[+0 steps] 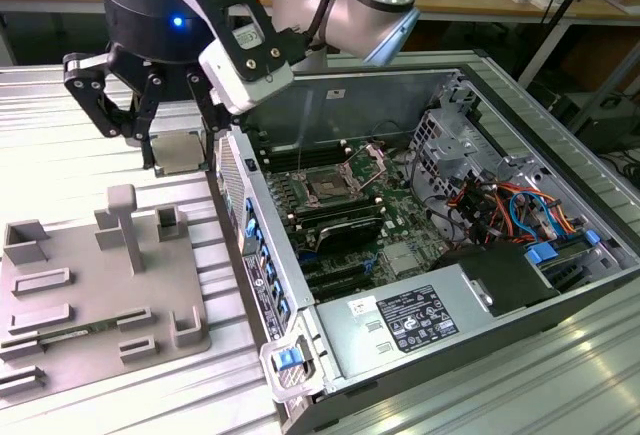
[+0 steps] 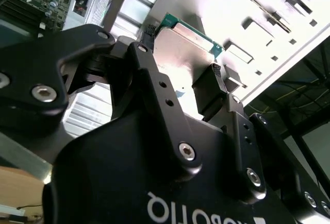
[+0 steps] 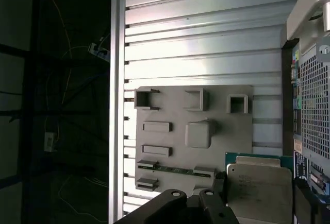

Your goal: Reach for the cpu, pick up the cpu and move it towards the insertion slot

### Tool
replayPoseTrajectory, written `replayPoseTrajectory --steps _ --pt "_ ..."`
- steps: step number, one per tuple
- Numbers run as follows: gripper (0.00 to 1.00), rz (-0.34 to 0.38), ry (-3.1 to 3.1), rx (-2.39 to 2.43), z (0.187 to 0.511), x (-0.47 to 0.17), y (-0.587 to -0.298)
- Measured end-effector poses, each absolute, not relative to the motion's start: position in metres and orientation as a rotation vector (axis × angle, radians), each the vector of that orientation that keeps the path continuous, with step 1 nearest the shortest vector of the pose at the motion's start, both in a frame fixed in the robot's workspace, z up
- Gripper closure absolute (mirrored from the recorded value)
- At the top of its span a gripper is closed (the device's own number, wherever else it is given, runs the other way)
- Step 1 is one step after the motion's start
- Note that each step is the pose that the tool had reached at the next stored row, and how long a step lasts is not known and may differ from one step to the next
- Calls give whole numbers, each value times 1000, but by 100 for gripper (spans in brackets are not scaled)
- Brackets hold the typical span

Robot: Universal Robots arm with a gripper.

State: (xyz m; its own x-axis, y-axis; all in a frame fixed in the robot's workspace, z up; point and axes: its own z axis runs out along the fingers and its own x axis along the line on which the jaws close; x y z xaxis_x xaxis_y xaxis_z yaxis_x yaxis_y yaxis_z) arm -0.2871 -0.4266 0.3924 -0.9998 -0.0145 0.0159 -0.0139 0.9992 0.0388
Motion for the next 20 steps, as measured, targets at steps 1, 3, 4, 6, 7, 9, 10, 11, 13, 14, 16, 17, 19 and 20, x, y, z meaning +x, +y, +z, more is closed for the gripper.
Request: replayPoseTrajectory --steps 1,3,4,6,7,9,10,11,13,14,16,17,19,20 --pt "45 -61 -3125 22 392 -285 -426" --pt "45 -60 -3125 22 392 -279 -426" --pt "45 -60 -3125 22 392 -276 -426" --pt "45 -60 -3124 22 392 -268 -426" --pt "45 -60 -3124 22 392 -266 -426" --pt "45 -61 -3124 22 392 -259 -425" --pt "45 -61 -3124 22 392 -256 -424" --pt "45 -60 -3124 22 392 -253 -423" --pt "45 -60 -3124 22 392 -243 -422" --pt "45 -60 -3124 22 392 -239 -421" --pt "45 -60 -3124 22 392 -233 -420" --pt "45 -60 -3124 22 391 -231 -420" --pt "45 -60 -3124 22 391 -225 -418" --pt "45 -61 -3124 22 391 -222 -417"
